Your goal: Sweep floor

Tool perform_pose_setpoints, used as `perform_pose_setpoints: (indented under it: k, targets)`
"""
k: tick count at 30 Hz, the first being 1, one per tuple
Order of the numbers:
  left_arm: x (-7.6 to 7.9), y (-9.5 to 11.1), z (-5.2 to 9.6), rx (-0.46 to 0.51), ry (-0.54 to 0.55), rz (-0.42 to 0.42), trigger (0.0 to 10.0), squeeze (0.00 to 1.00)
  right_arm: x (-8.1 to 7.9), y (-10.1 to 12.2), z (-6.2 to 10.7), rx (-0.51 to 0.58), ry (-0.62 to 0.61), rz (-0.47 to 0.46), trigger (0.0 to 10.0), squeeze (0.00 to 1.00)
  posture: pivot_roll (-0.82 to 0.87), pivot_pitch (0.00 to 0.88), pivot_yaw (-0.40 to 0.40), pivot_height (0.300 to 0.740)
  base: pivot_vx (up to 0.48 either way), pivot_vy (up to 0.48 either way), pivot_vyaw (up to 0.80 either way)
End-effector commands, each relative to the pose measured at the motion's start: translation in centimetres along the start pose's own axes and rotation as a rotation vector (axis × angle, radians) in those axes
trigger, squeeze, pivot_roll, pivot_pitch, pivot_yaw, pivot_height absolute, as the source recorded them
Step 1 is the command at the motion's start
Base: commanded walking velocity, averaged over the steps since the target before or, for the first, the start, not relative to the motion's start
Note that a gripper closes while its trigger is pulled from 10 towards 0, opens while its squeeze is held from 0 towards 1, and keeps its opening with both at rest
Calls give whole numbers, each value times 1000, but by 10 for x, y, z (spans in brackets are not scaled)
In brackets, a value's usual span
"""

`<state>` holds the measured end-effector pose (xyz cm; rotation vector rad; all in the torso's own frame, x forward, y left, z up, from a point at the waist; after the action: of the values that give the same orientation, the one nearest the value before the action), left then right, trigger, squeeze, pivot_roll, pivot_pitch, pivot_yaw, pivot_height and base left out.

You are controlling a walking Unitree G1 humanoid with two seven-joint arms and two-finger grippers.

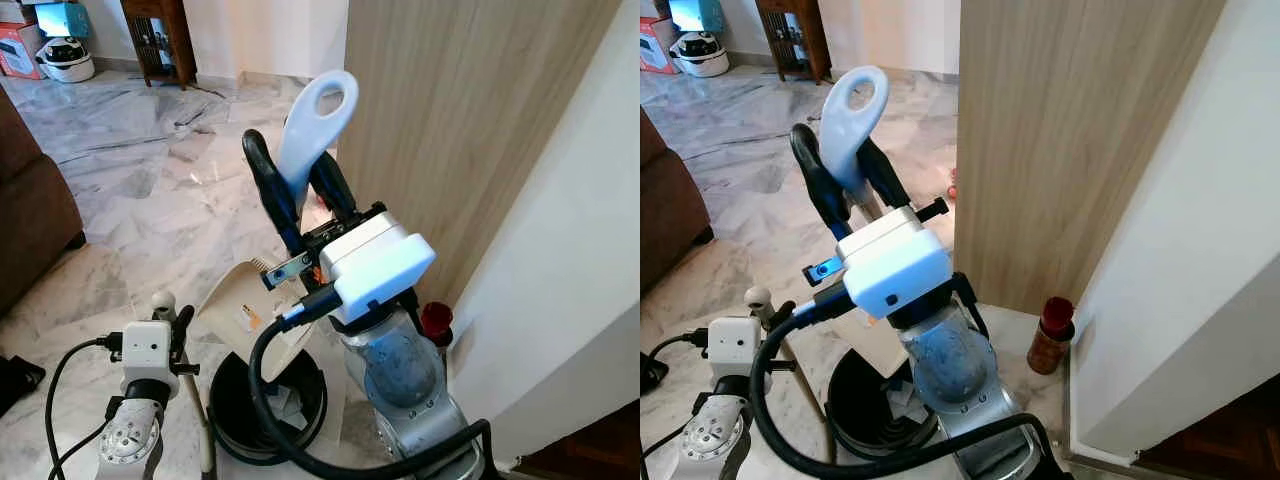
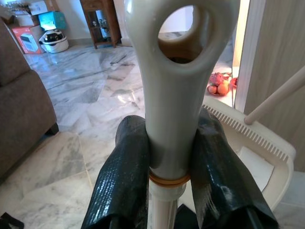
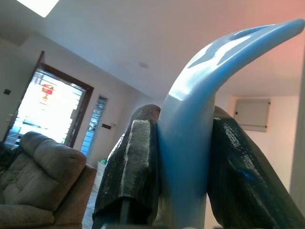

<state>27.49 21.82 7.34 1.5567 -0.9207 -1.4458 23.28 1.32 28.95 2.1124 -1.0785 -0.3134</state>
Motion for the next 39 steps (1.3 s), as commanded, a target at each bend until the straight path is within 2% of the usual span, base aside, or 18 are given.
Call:
perform_pose_setpoints:
  k: [1,14,16,17,19,27,31,36,39]
  targets:
    - [-5,15,-4,66,9,-33,10000,0,-5,19,-3,92,29,17,10000,0,202,53,2,740,0,0,0]
    - [-5,15,-5,68,7,-32,10000,0,-8,26,-3,133,38,27,10000,0,199,59,5,740,0,0,0]
    - [-5,15,-5,68,6,-33,10000,0,-8,24,-3,120,30,-2,10000,0,199,60,6,740,0,0,0]
    - [-5,15,-6,68,5,-33,10000,0,-7,20,-3,95,18,-51,10000,0,199,60,6,740,0,0,0]
    - [-5,15,-6,68,5,-32,10000,0,-5,20,-3,92,0,-69,10000,0,201,60,6,740,0,0,0]
    - [-5,15,-6,67,5,-33,10000,0,-3,20,-3,98,-2,-42,10000,0,200,63,6,740,0,0,0]
    - [-5,15,-5,66,4,-33,10000,0,-4,21,-3,105,23,15,10000,0,200,60,6,740,0,0,0]
    - [-5,15,-6,67,2,-33,10000,0,-3,18,-2,91,20,8,10000,0,201,55,6,740,0,0,0]
    - [-5,15,-6,68,1,-34,10000,0,-4,20,-3,105,37,49,10000,0,201,54,6,740,0,0,0]
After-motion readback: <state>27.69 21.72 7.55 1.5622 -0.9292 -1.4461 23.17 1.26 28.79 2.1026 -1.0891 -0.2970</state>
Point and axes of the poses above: a point about 5 cm out from each wrist's last joint towards the gripper, its own z axis pointing back from the gripper into the wrist, its own y axis along the axis of the wrist's last joint, x = y × z, the point moved 3 cm from there along -z, pointing out of the wrist towards the gripper, and after that the axes turned 15 degrees about -z, right-handed, at the moved point
